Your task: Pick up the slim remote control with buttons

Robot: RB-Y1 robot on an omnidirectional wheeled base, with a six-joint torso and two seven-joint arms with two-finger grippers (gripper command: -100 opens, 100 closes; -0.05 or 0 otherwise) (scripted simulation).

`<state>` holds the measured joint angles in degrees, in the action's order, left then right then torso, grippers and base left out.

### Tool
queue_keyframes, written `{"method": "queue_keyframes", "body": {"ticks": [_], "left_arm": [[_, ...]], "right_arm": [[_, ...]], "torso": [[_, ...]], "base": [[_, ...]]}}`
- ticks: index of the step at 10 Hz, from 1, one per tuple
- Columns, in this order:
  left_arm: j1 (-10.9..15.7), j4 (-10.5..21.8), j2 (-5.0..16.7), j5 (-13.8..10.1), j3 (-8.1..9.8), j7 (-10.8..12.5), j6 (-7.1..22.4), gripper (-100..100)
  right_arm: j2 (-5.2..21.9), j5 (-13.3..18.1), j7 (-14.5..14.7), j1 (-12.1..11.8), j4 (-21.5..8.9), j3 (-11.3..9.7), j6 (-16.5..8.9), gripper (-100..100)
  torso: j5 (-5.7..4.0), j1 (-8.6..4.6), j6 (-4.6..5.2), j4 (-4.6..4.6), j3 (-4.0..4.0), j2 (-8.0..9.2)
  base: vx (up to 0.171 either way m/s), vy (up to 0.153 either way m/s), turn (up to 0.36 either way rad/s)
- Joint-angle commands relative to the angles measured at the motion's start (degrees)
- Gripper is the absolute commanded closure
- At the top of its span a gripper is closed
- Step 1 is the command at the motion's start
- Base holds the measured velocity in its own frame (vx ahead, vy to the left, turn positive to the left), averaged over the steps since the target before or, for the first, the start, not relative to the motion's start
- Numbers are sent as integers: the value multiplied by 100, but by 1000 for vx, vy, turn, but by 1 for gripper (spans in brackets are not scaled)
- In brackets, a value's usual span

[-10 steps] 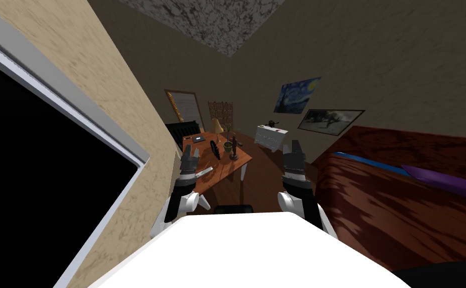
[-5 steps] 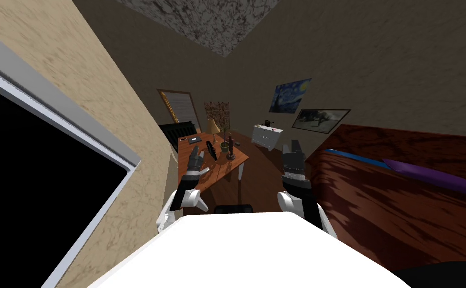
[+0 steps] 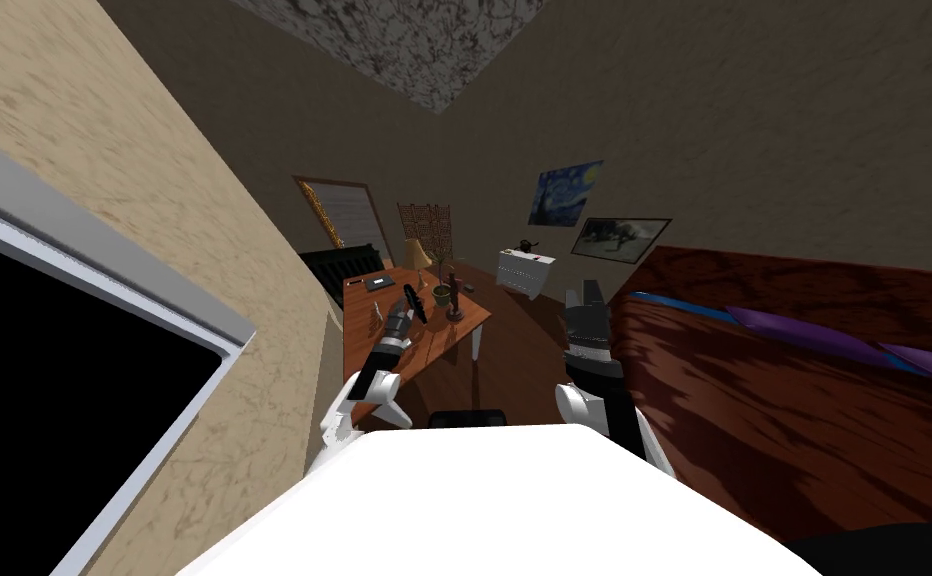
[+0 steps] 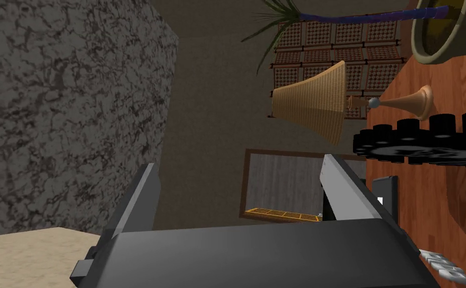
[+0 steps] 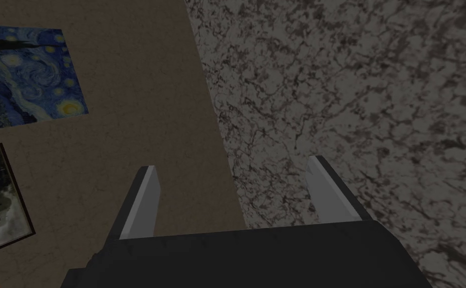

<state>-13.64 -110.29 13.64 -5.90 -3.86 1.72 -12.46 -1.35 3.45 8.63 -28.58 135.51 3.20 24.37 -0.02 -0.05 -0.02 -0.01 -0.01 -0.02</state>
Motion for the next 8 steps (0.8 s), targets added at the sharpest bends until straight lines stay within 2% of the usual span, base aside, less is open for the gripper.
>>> {"method": "queue_keyframes", "body": {"ticks": [1,2,3,4,5,6,7,8], "left_arm": [[170,286,162,-147,-1,106,286,-100],[170,412,162,-147,-1,106,341,-100],[333,632,302,-280,9,196,522,-100],[333,722,302,-280,9,196,619,-100],[494,898,440,-417,22,286,805,-100],[494,1037,440,-417,22,286,903,-100],[652,1242,575,-558,38,375,1094,-100],[652,1355,575,-558,38,375,1193,-100]], "right_arm": [[0,0,0,0,0,0,0,0],[0,0,0,0,0,0,0,0],[0,0,0,0,0,0,0,0],[0,0,0,0,0,0,0,0],[0,0,0,0,0,0,0,0],[0,0,0,0,0,0,0,0],[0,0,0,0,0,0,0,0],[0,0,0,0,0,0,0,0]], "torso": [[0,0,0,0,0,0],[1,1,3,0,-1,-2],[1,4,-1,0,0,0],[1,4,3,0,-1,-2],[1,6,-1,0,0,0],[1,5,2,0,-1,-2],[1,6,0,0,-1,-1],[1,5,2,0,0,-1]], "base": [[7,-14,-109],[8,-7,-63],[10,-8,-117],[8,-3,-73],[8,-6,-97],[6,-4,-79],[5,-7,-139],[4,-3,-62]]}}
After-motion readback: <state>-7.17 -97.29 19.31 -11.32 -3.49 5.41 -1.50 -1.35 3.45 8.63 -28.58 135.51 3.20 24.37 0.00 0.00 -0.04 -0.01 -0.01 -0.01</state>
